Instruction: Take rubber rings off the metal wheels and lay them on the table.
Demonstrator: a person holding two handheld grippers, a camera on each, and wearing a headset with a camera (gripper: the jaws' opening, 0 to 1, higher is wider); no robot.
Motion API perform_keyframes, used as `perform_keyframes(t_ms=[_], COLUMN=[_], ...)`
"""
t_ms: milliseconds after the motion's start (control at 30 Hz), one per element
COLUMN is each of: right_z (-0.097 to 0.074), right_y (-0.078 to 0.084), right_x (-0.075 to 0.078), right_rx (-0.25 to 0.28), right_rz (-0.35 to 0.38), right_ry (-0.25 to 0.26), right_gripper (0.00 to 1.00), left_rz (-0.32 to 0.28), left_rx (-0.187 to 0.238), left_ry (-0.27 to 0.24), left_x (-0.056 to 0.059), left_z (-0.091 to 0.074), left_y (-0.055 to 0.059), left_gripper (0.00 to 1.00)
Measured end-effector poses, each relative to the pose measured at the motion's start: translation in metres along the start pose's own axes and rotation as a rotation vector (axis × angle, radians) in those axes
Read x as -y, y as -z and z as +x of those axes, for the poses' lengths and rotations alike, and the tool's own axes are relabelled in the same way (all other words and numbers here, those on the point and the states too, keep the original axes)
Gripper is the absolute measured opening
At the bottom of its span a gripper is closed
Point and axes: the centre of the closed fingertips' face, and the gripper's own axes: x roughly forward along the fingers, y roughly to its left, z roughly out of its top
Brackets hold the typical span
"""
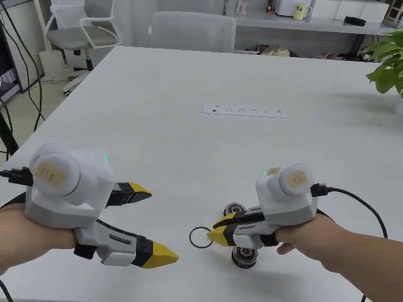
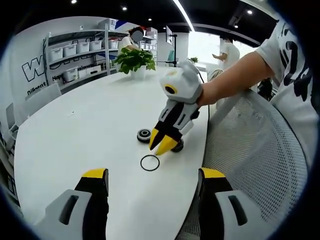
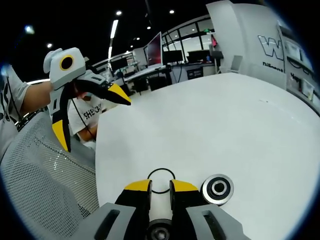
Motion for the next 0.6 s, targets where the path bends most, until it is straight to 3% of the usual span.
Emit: perform_keyframes(t_ms=[600], right_z=[-0.033], right_y=[-0.023], right_x=[0.001], right_rx=[0.103], right_rz=[-0.002], right_ry=[0.014], right_gripper=[0.23], left_rz=[0.019], left_rx=[-0.008], left_ry=[0.033], left_x=[0.004], left_z=[0.016], left_y=[-0.011], left_gripper=[0.71])
